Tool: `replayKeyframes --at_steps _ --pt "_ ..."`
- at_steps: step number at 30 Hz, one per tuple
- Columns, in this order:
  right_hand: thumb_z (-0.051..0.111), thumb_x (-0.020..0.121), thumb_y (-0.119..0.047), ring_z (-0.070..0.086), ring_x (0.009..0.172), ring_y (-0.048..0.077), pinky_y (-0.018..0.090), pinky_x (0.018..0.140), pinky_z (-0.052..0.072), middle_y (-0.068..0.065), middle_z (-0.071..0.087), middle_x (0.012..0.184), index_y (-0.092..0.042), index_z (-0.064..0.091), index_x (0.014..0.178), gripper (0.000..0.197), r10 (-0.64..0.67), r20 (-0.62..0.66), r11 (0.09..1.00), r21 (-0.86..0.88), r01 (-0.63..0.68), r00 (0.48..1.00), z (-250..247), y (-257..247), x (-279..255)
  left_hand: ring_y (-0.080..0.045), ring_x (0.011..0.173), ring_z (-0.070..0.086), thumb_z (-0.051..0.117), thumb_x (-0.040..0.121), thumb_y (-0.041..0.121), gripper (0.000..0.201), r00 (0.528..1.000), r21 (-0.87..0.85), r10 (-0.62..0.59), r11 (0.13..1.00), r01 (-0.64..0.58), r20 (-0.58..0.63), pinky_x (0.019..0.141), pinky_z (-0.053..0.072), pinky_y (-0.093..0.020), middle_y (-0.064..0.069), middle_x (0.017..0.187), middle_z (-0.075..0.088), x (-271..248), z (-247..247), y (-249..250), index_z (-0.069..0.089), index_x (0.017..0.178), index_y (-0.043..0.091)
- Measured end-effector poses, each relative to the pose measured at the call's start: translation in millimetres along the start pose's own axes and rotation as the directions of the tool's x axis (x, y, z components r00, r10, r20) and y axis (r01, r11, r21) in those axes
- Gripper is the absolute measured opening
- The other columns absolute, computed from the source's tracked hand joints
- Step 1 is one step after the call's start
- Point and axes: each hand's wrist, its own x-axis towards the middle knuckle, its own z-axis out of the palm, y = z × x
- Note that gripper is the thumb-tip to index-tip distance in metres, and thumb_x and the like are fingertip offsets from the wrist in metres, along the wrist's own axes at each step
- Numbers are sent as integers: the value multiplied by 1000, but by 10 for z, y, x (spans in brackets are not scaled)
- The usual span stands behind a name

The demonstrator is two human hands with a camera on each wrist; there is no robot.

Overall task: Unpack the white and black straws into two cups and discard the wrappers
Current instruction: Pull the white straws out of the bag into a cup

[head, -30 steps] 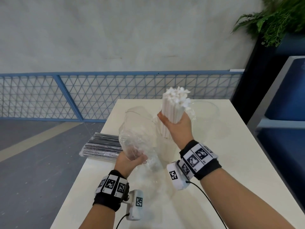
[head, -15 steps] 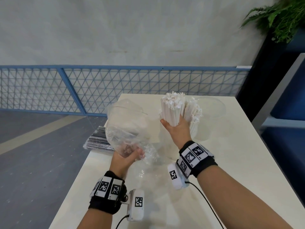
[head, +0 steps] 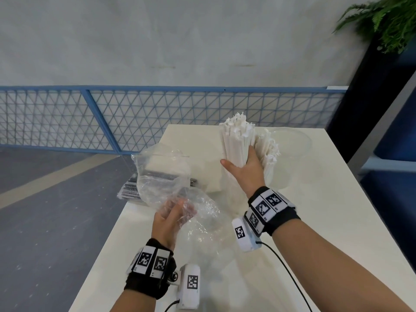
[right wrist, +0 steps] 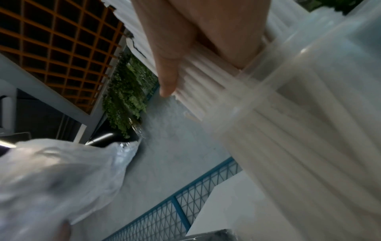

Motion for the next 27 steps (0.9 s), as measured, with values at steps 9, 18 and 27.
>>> replayKeyframes --at_steps 9,18,27 --pt "75 76 -16 21 141 3 24 117 20 -6 21 154 -17 15 147 93 -230 -41 973 3 230 972 -121 39 -370 -18 69 68 74 59 56 41 995 -116 -68 991 60 -73 68 56 -33 -3 69 69 18 -81 -149 60 67 17" --pt "62 70 -65 54 113 11 32 92 46 -7 49 129 -35 39 122 65 247 308 965 10 -263 919 -405 830 -874 -24 72 63 43 93 28 27 980 -93 -139 988 126 -145 73 54 -38 -7 69 66 -81 56 -191 56 71 19" --pt "59 89 -24 62 75 11 32 76 51 4 54 89 -20 49 114 27 342 434 897 113 -426 834 -252 980 -771 -18 137 16 75 73 24 105 889 591 217 804 72 -404 113 23 -37 -5 150 9 -151 -159 -277 -2 144 17"
